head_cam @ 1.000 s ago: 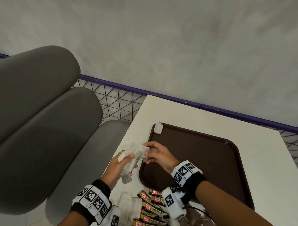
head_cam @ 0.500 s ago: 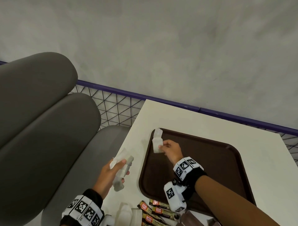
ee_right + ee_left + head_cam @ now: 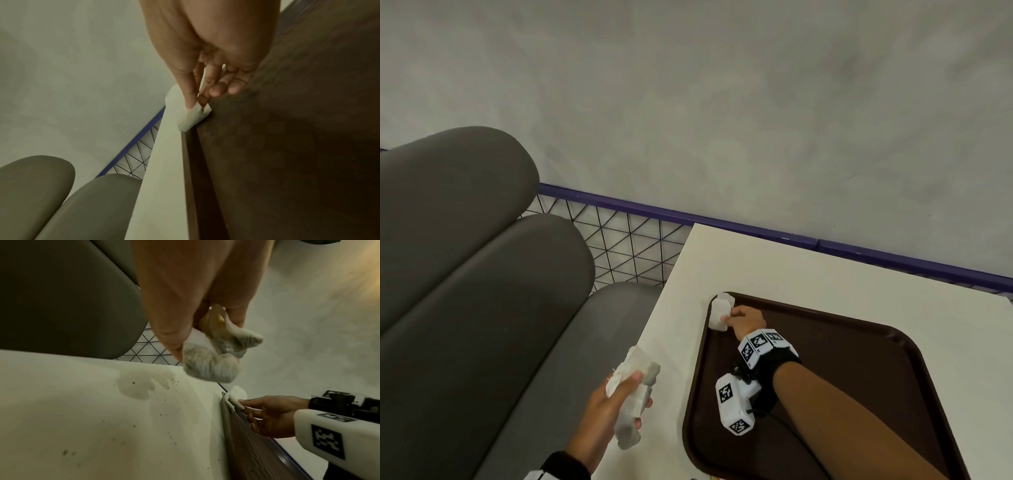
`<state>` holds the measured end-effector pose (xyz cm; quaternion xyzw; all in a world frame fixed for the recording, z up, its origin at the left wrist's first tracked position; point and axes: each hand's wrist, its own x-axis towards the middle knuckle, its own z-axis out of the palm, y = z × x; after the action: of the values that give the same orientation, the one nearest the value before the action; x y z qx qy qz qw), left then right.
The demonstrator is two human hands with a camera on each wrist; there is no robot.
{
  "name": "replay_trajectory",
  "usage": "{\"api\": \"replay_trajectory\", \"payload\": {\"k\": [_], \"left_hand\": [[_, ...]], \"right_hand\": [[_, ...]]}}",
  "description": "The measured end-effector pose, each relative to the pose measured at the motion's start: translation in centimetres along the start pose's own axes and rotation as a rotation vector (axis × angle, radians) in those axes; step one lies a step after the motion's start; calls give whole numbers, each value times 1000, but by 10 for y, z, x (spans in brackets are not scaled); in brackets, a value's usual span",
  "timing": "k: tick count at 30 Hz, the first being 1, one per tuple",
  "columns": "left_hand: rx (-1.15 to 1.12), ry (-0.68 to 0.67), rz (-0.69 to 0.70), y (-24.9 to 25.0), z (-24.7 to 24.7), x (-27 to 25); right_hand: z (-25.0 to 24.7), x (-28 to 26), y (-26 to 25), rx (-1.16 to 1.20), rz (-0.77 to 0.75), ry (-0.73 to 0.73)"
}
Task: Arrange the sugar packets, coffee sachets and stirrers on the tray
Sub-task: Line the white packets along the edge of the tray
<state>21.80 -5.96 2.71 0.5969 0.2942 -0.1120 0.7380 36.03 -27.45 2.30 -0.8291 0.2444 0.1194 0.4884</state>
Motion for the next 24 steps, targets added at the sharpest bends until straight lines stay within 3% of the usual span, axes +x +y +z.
{"api": "replay_trajectory", "payload": {"k": [11,16,21,24], "left_hand": [[2,4,-62,-1,0,10],[14,-32,-26,0,-1,2],[39,-98,49,5,-1,-10],[54,-120,76,10,1,-14]], "right_hand": [[20,7,11,-130,97,145],[17,3,15,-343,-13,160],[14,-3,14,-335,-107,228],[13,-15,11,-333,-264,218]]}}
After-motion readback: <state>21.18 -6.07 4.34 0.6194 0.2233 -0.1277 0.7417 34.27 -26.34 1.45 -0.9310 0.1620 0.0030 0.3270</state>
